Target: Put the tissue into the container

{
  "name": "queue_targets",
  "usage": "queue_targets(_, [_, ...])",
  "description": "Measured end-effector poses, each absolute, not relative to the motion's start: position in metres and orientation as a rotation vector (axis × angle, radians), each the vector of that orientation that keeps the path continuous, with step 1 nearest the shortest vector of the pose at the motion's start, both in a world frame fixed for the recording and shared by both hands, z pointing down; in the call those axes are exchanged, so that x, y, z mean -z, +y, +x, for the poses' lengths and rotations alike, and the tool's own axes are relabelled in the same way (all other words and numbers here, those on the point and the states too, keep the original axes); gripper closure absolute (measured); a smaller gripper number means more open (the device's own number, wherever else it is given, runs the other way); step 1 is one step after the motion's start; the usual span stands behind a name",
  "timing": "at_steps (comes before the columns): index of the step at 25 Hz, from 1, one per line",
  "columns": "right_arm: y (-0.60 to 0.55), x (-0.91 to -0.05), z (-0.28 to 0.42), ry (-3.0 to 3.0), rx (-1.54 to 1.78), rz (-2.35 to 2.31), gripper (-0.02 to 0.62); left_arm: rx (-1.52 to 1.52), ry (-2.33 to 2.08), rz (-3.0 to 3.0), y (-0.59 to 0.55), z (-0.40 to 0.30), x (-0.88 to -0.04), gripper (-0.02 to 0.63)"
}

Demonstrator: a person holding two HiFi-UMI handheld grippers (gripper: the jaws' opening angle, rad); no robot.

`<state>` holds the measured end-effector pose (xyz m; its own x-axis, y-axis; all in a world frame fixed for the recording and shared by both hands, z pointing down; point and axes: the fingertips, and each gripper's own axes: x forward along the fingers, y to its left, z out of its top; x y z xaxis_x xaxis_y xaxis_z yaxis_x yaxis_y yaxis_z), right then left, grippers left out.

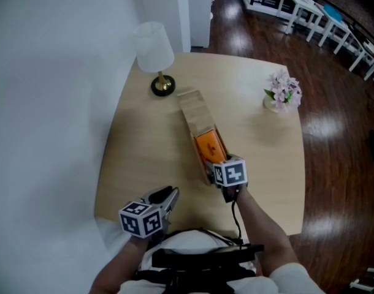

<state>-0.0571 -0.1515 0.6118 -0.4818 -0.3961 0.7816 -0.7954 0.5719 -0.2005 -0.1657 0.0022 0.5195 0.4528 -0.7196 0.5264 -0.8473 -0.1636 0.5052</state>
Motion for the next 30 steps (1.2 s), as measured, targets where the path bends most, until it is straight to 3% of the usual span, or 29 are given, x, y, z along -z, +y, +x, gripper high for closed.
queue_targets(30, [-0.151,-0.610,-0.055,-2.056,-0.638,0.990,0.232,-0.197,-1.276,1.960,0.000,-0.152,-0.514,0.500])
